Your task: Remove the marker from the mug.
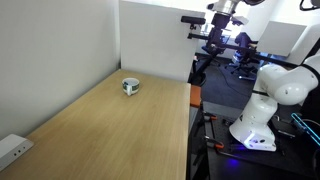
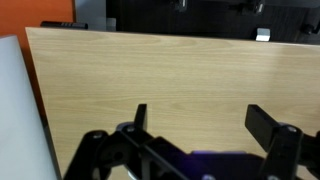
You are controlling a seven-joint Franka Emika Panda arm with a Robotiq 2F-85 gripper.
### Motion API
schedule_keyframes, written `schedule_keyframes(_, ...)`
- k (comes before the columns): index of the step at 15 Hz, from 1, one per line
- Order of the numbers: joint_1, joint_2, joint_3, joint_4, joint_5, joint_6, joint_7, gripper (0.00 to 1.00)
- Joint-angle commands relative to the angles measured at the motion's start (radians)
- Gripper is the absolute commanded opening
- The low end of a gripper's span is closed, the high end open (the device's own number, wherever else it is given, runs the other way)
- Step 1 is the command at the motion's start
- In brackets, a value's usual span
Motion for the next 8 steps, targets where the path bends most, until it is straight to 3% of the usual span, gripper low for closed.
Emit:
schedule_keyframes(1,-0.016,0.055,0.010,-0.009,-0.024,0.104,0.036,1.00)
schedule_keyframes(8,-0.024,0.197,0.066,0.014,0.012,0.294,0.196,1.00)
